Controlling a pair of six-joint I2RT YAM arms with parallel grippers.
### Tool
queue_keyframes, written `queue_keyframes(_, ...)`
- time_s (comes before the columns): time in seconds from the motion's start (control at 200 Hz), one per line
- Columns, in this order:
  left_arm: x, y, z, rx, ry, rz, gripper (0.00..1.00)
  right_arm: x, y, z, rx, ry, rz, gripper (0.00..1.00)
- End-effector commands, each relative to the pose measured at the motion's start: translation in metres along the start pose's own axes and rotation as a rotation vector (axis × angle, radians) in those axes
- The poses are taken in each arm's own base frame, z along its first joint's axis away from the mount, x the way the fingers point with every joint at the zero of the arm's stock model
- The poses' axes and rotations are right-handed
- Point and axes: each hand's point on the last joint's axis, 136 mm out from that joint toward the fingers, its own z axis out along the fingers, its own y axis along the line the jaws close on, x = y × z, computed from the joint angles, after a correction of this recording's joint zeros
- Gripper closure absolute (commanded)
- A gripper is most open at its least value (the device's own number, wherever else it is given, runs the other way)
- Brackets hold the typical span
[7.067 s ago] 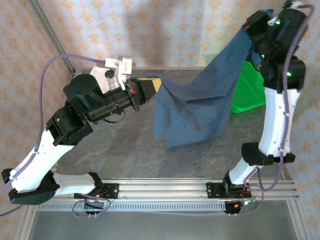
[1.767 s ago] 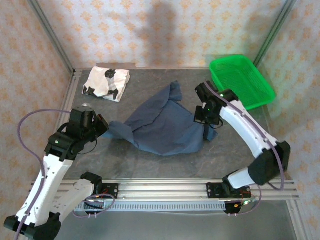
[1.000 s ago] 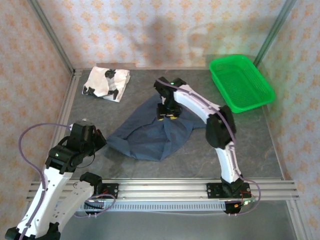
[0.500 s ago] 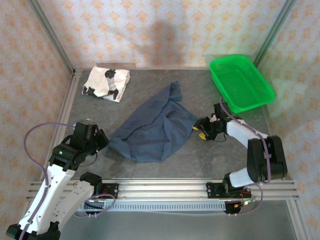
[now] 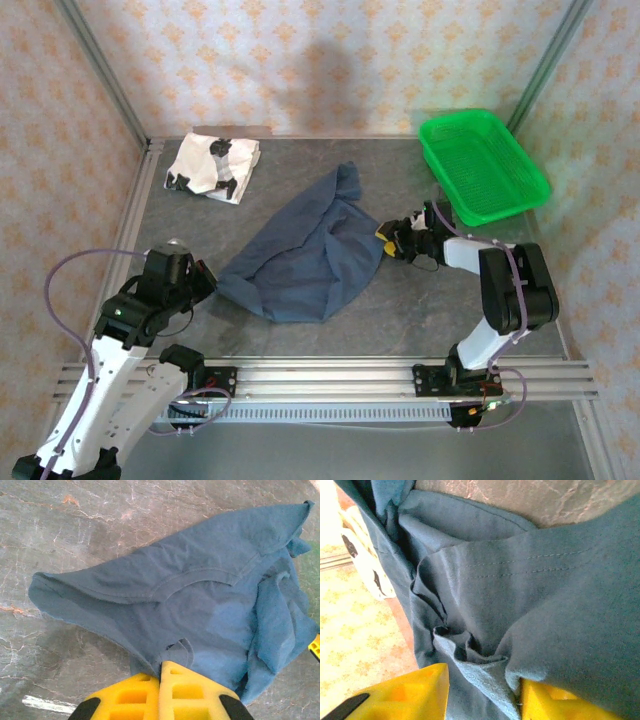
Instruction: Fold and stack the t-shirts
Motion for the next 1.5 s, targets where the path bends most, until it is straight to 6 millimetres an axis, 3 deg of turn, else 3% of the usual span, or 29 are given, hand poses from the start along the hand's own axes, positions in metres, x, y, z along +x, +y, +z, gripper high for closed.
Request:
queue_keyframes(0.0, 0.001, 0.007, 0.001, -0.023, -0.009, -0.008, 1.00, 0.003, 0.011, -0.006, -0.048, 0.012, -0.040, 0.60)
queue_keyframes(0.43, 0.008, 0.014, 0.008, -0.033, 0.000, -0.020, 1.00, 0.038, 0.003, -0.021, -0.051, 0.067, -0.045, 0.60)
queue_keyframes(0.595, 0.009, 0.012, 0.013, -0.032, 0.014, -0.018, 1.00, 0.028, -0.006, -0.011, 0.009, 0.060, -0.061, 0.62)
queue_keyframes(0.896, 0.010, 0.017, 0.011, -0.050, 0.013, -0.011, 1.00, 0.004, 0.006, 0.000, 0.036, 0.035, -0.091, 0.66)
queue_keyframes(1.086, 0.013, 0.022, 0.010, -0.058, 0.012, -0.016, 1.00, 0.002, 0.000, 0.003, 0.070, 0.052, -0.101, 0.69)
queue_keyframes(1.321, 0.015, 0.027, 0.007, -0.066, 0.005, -0.020, 1.00, 0.011, -0.018, -0.011, 0.174, 0.065, -0.144, 0.66)
queue_keyframes(1.496, 0.015, 0.026, 0.009, -0.062, 0.008, -0.023, 1.00, 0.008, -0.019, -0.010, 0.179, 0.052, -0.158, 0.62)
